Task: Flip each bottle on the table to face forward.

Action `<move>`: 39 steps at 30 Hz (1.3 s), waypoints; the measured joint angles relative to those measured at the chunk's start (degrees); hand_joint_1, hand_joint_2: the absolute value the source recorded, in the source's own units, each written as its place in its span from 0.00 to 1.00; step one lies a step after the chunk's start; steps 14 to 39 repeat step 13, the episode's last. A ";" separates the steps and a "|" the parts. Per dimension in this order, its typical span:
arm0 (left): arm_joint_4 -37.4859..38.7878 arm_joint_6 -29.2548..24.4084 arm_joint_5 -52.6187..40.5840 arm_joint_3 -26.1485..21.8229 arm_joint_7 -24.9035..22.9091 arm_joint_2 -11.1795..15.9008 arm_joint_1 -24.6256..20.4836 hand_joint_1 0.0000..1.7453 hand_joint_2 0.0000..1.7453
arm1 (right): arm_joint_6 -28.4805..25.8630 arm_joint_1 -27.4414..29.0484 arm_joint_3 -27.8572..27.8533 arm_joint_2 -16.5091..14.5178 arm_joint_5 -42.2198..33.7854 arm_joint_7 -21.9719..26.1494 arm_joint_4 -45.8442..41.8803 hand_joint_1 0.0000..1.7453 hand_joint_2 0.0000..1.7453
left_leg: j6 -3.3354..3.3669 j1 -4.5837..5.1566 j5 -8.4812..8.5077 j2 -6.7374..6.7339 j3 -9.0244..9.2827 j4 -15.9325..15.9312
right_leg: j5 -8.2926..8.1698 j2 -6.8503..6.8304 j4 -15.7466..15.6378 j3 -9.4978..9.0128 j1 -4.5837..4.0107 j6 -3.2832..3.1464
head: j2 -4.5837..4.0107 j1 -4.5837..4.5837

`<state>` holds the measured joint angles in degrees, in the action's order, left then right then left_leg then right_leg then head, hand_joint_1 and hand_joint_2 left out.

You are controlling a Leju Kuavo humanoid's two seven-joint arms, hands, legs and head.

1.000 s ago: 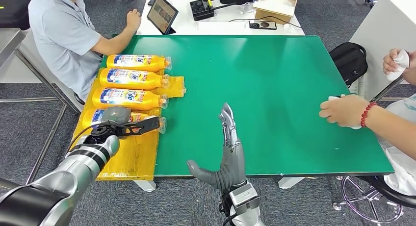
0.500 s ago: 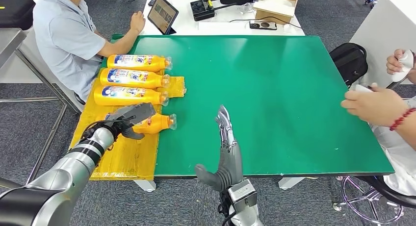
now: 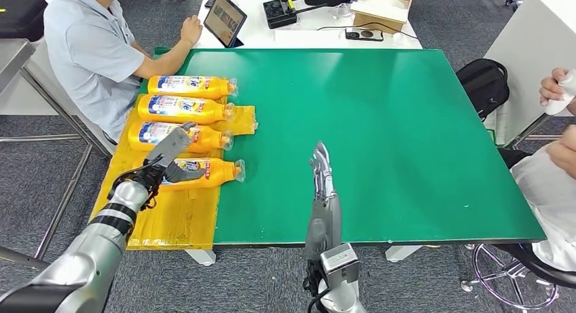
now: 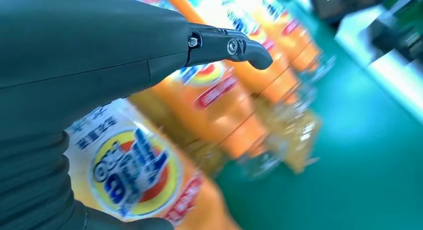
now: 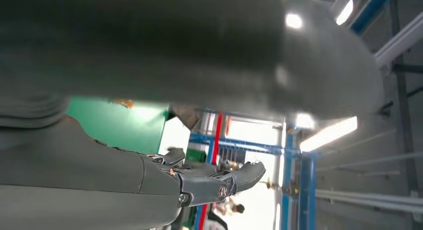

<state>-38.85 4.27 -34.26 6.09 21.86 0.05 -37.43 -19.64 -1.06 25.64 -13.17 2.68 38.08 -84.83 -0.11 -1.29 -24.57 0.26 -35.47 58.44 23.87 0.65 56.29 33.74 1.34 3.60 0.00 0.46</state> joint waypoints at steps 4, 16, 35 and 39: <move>-11.91 0.06 7.00 -0.23 -0.11 0.40 6.73 0.00 1.00 | -1.93 0.16 -0.09 -0.02 0.39 0.00 -1.37 0.00 0.00 | 0.00 0.00 -0.01 -0.02 -0.01 0.00 | 0.01 0.00 -0.01 0.03 0.00 -0.01 | 0.00 0.00; -35.06 -5.54 17.97 -0.62 0.13 -0.10 21.48 0.00 1.00 | -0.36 1.09 -4.62 -1.98 -8.23 -0.01 -1.45 0.00 0.00 | -0.01 0.00 -0.04 -0.04 -0.05 0.00 | 0.03 0.00 -0.03 0.09 0.00 -0.03 | 0.00 0.00; -35.06 -5.54 17.97 -0.62 0.13 -0.10 21.48 0.00 1.00 | -0.36 1.09 -4.62 -1.98 -8.23 -0.01 -1.45 0.00 0.00 | -0.01 0.00 -0.04 -0.04 -0.05 0.00 | 0.03 0.00 -0.03 0.09 0.00 -0.03 | 0.00 0.00; -35.06 -5.54 17.97 -0.62 0.13 -0.10 21.48 0.00 1.00 | -0.36 1.09 -4.62 -1.98 -8.23 -0.01 -1.45 0.00 0.00 | -0.01 0.00 -0.04 -0.04 -0.05 0.00 | 0.03 0.00 -0.03 0.09 0.00 -0.03 | 0.00 0.00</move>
